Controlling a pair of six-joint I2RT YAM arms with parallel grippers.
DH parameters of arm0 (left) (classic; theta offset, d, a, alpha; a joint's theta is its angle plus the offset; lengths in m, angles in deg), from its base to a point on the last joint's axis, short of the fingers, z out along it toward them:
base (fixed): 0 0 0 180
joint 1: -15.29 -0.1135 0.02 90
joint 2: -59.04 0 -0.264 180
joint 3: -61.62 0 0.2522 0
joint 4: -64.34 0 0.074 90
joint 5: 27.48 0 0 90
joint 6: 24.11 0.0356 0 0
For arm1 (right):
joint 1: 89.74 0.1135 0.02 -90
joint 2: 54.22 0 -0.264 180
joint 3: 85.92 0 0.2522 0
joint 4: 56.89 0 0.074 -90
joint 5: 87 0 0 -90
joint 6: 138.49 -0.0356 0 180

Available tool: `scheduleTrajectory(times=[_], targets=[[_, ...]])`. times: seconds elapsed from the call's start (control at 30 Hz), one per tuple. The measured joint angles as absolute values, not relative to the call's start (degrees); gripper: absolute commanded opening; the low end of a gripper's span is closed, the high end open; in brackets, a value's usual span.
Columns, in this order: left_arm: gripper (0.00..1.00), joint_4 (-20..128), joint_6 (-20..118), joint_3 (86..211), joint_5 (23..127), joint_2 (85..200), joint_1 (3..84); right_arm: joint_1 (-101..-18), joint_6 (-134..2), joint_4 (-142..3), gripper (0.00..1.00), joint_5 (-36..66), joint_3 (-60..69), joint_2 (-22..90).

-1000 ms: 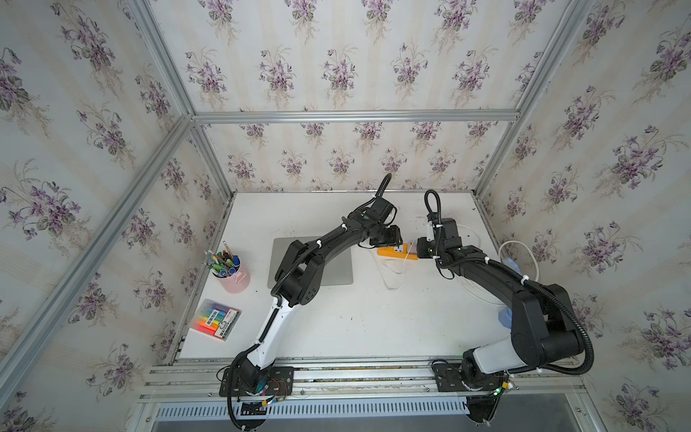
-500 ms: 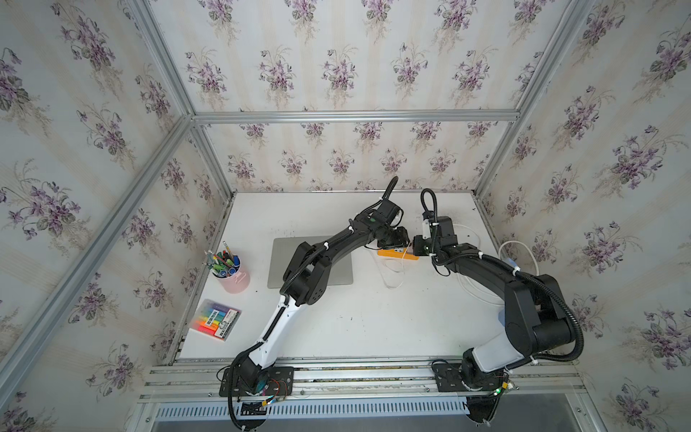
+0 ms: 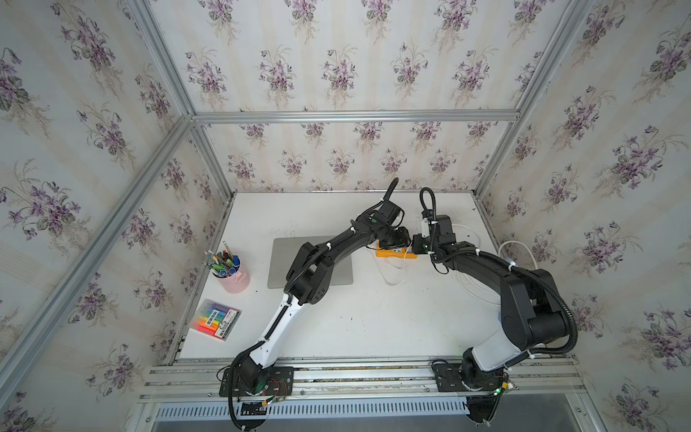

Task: Unplug the laptop charger
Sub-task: Remove the charging cable from the plug.

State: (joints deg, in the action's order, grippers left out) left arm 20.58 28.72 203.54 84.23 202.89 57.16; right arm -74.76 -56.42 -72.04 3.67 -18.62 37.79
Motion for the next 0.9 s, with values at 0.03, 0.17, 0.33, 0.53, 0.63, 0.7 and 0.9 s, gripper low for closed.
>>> scheduleTrajectory(times=[0.03,0.17,0.33,0.53,0.63,0.7,0.9], targets=[[0.51,20.6,28.72,203.54,84.3,202.92,57.16,-74.76,-56.37,-72.04,0.0,3.67,-18.66,37.75],[0.51,20.56,28.55,203.52,84.86,202.98,57.18,-74.74,-56.35,-71.75,0.0,3.65,-19.54,37.07],[0.5,20.12,28.48,203.47,85.04,203.03,57.25,-74.67,-56.17,-69.92,0.0,3.76,-21.92,35.34],[0.49,19.88,27.85,203.34,84.71,203.2,57.12,-74.54,-55.98,-67.45,0.0,4.57,-23.86,32.17],[0.46,20.82,27.28,203.34,84.89,203.57,56.75,-74.54,-55.74,-65.92,0.0,5.16,-22.4,32.52],[0.45,21.08,26.76,203.36,84.91,203.59,56.57,-74.43,-55.54,-65.2,0.0,5.29,-21.48,33.46],[0.47,21.43,26.12,203.47,85.28,203.81,56.2,-74.41,-55.54,-64.76,0.0,6.27,-20.24,34.2]])
